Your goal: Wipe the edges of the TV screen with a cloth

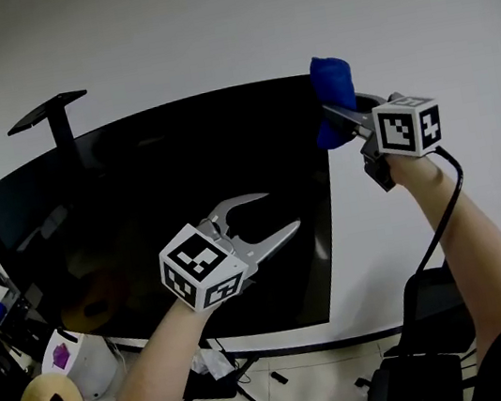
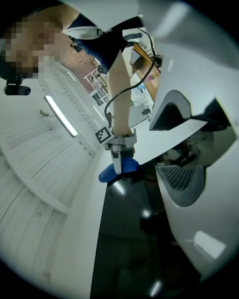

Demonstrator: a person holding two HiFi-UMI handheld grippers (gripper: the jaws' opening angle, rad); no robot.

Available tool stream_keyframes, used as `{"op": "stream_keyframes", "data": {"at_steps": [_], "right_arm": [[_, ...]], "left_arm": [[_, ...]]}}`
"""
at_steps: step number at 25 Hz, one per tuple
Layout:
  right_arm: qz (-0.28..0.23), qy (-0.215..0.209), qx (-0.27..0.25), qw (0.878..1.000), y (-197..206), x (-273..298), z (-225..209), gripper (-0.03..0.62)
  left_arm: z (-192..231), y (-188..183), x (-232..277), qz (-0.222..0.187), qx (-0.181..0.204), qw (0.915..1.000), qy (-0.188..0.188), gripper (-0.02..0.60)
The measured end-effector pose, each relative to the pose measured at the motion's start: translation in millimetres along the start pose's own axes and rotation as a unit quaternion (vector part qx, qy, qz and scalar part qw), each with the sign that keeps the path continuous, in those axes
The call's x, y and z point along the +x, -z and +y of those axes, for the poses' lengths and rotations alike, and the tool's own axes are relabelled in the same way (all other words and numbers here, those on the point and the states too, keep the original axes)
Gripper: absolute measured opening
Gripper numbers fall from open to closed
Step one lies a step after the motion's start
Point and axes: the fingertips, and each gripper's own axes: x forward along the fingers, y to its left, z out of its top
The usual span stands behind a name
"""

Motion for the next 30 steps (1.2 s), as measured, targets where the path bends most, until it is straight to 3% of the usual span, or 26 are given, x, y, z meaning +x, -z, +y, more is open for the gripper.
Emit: {"op": "stream_keyframes", "data": {"at_steps": [18, 30], "right_arm": [[0.037, 0.004, 0.079, 0.996, 168.6, -36.3, 34.5, 0.167], [0.093, 0.003, 0.125, 0.988, 305.3, -60.6, 64.5, 0.167]], "left_arm": [[-58.0, 117.3, -2.5, 0.029, -0.091, 0.9954, 0.0, 0.221], [-99.3, 210.7, -9.7, 0.069, -0.165, 0.9838, -0.006, 0.221]]}}
